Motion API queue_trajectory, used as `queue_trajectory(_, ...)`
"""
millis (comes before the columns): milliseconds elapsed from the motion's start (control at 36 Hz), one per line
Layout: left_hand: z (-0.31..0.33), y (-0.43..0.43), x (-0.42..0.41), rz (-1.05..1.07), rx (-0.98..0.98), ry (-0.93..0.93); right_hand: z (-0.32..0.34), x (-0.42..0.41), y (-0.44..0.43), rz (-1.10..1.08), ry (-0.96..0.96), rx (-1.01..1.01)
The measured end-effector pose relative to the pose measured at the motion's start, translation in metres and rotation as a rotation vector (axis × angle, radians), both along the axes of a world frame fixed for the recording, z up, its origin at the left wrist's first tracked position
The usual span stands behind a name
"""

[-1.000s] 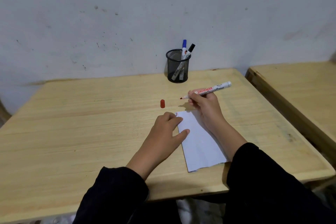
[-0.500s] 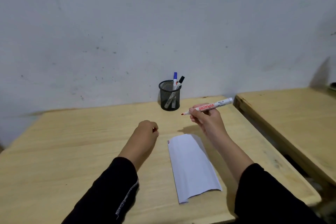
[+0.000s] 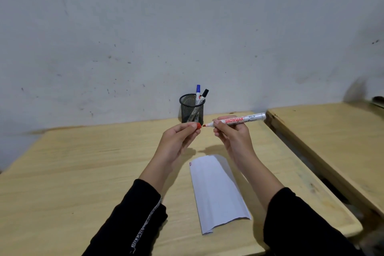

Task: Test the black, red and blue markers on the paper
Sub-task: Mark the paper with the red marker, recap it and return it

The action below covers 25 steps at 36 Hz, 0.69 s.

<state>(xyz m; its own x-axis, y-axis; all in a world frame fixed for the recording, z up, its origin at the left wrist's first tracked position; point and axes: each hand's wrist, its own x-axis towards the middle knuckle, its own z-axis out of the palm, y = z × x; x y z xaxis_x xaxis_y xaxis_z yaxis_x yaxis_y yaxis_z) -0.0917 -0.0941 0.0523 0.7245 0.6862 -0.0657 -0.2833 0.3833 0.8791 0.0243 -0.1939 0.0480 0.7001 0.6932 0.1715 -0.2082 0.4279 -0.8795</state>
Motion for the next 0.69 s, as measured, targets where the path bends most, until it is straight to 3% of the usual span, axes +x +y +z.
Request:
queue_trajectory(528,0.0024,-0.0075,0.0008,-0.089,0.016,-0.028,-0.0017,-0.0081,-0.0005,0.085,-0.069,0.054)
queue_trajectory(694,-0.0006,-0.0027,-0.0031,-0.133,0.088,-0.026,-0.0064,-0.0052,0.0006,0.075,-0.209,0.033)
